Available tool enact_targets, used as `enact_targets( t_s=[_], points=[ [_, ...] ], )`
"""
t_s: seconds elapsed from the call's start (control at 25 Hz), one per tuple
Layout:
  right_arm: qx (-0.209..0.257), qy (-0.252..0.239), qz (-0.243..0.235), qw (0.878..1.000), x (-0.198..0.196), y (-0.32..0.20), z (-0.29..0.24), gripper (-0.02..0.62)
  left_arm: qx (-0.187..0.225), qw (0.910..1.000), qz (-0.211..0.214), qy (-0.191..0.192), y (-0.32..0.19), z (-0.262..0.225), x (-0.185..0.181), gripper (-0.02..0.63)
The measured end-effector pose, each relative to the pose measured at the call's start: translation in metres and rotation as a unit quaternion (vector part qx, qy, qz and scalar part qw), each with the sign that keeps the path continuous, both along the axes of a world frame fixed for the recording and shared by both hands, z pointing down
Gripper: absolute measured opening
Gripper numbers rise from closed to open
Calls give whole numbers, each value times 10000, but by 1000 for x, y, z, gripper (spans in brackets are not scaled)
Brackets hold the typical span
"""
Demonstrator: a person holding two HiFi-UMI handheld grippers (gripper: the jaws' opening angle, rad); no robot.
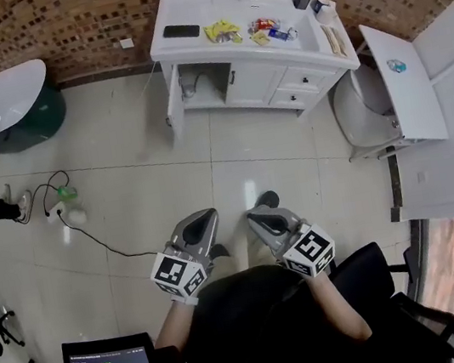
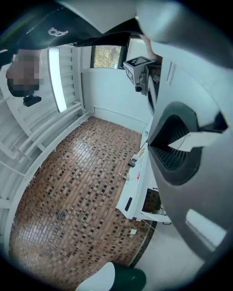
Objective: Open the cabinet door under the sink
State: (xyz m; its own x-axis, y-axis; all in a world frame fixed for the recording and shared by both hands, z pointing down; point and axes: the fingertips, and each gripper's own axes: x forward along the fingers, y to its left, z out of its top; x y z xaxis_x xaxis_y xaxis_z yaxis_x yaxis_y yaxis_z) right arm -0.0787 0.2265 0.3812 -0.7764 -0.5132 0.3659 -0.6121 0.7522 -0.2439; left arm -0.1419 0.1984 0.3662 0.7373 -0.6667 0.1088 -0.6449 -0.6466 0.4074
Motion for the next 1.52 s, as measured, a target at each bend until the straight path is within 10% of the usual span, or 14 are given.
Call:
enact_targets(
  t_s=[1.52],
  points=[
    [363, -136, 131, 9992, 2, 112, -32, -11, 93, 9994, 261, -226, 125, -21, 23, 15]
  ],
)
